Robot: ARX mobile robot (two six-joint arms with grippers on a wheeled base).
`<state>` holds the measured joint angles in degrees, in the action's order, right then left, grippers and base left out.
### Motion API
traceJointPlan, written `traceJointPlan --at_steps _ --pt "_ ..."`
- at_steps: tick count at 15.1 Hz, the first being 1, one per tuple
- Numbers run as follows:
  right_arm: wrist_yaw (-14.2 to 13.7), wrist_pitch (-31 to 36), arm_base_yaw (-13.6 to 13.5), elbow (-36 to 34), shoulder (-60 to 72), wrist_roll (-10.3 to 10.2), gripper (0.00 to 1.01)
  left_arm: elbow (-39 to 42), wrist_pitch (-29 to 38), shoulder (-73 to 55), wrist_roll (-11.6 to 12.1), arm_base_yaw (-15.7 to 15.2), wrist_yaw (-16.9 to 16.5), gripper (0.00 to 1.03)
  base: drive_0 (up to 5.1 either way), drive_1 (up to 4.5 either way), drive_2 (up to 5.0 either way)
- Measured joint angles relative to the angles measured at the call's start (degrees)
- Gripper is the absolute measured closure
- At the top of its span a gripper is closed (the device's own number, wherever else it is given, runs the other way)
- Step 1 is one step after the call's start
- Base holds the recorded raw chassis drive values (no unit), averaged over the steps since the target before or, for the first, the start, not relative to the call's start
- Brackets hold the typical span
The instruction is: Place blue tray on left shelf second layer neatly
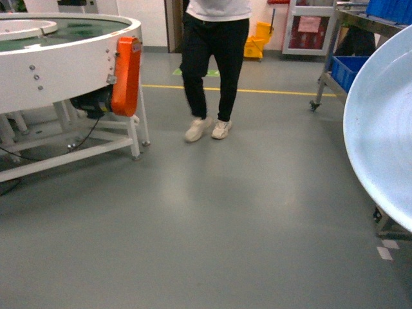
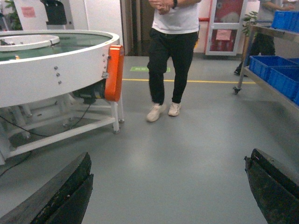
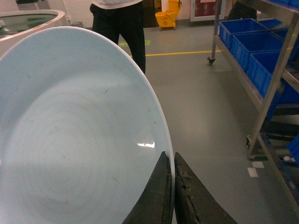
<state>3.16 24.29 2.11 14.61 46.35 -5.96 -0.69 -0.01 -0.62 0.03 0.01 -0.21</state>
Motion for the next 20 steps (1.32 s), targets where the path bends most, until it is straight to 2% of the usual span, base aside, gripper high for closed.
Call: traceJointPlan --at_steps 3,13,20 --pt "1.0 0.3 -0.2 0.0 -0.3 0.0 0.99 0.0 -0.2 0.0 0.0 0.0 0.3 0.05 1.1 -1.32 -4.6" --pt "0.8 0.1 -0.2 0.0 -0.2 0.0 0.99 0.0 -0.3 0.0 0.0 0.0 0.0 0.05 1.9 -0.69 -6.6" --pt "0.7 0.2 -0.2 0.0 0.0 0.0 0.99 0.0 -0.3 0.0 0.0 0.0 0.2 0.05 -1.5 -1.55 -1.5"
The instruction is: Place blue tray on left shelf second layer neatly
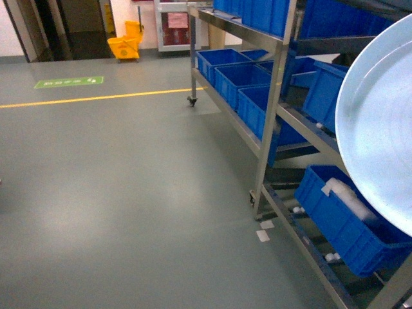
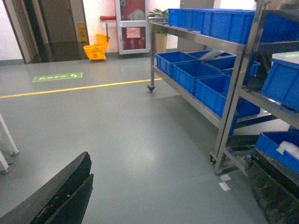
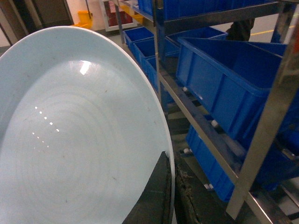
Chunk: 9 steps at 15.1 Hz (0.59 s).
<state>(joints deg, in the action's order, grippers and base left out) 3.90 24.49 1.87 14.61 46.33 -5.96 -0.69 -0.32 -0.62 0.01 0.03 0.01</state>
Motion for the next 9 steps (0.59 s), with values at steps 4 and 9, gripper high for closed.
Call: traceJointPlan --at_steps 4,9 --pt "0.0 0.0 0.0 0.0 0.0 0.0 0.99 0.0 0.0 0.0 0.0 0.0 0.0 0.05 -1.6 -1.57 -1.6" --pt "0.0 0.0 0.0 0.0 0.0 0.0 0.99 0.0 0.0 0.0 0.0 0.0 0.0 0.05 -1.6 -1.60 -1.6"
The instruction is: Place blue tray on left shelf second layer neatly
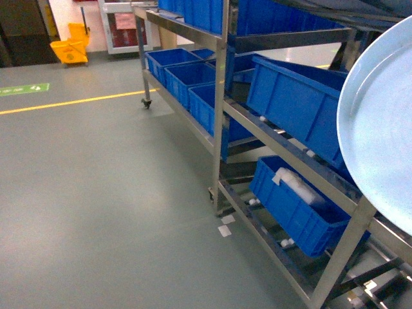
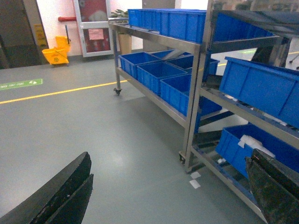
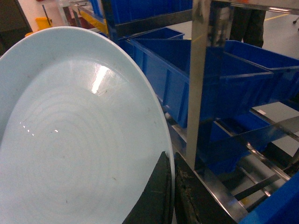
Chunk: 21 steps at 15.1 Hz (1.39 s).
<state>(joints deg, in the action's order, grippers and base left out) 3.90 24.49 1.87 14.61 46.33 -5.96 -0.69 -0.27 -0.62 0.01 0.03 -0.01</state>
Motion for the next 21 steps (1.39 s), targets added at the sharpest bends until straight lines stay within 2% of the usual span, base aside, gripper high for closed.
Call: traceJointPlan --at_steps 2,19,21 --pt "0.0 0.0 0.0 0.0 0.0 0.0 0.99 0.0 0.0 0.0 0.0 0.0 0.0 0.05 -1.6 -1.58 -1.6" --pt "0.0 0.0 0.0 0.0 -0.1 0.0 0.99 0.0 0.0 0.0 0.0 0.0 0.0 0.05 -6.5 1.03 0.8" --pt "0.0 0.0 0.0 0.0 -0.1 0.0 0.99 0.0 0.1 0.0 0.0 0.0 0.0 0.05 -3.7 0.58 -1.1"
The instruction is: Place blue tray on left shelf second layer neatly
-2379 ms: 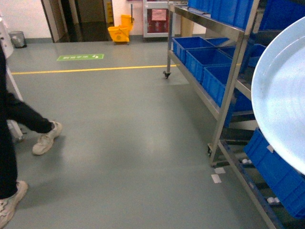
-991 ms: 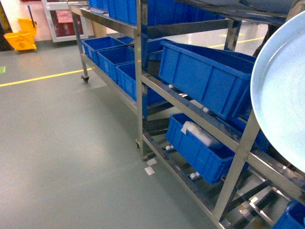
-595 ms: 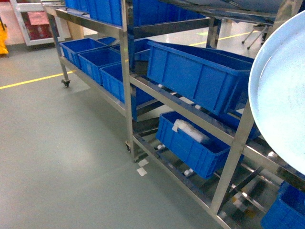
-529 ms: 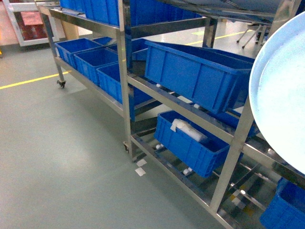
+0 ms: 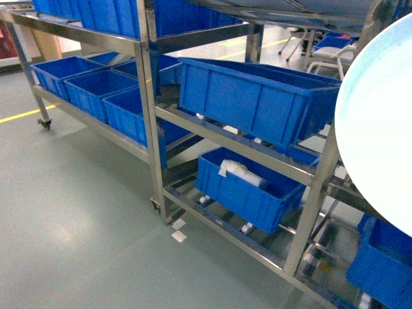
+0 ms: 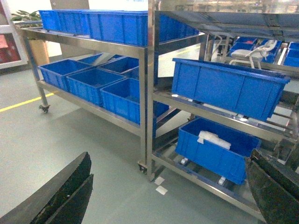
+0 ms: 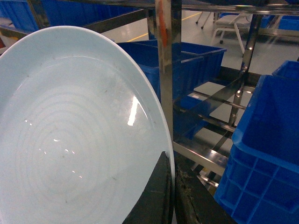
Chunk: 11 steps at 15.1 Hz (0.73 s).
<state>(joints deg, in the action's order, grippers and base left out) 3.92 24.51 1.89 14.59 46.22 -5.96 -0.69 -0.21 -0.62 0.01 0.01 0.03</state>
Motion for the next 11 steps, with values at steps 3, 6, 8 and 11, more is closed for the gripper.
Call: traceJointPlan --at_steps 3,6,8,11 --pt "0.2 0.0 0.0 0.0 -0.2 0.0 0.99 0.0 0.0 0.0 0.0 0.0 0.1 0.05 -1.7 -1.69 -1.7" --pt "0.0 0.0 0.0 0.0 -0.2 0.0 0.99 0.0 0.2 0.0 0.0 0.0 0.1 0.05 -1.9 0.31 -4.1" --pt "0.0 0.0 0.0 0.0 -0.2 0.0 0.99 0.0 0.0 0.0 0.0 0.0 0.0 0.05 -1.7 2.05 -5.5" --pt "0.0 -0.1 0.0 0.0 -0.2 0.0 0.99 0.0 -0.1 0.0 0.0 0.0 0.0 0.05 -1.7 2.11 -5.5"
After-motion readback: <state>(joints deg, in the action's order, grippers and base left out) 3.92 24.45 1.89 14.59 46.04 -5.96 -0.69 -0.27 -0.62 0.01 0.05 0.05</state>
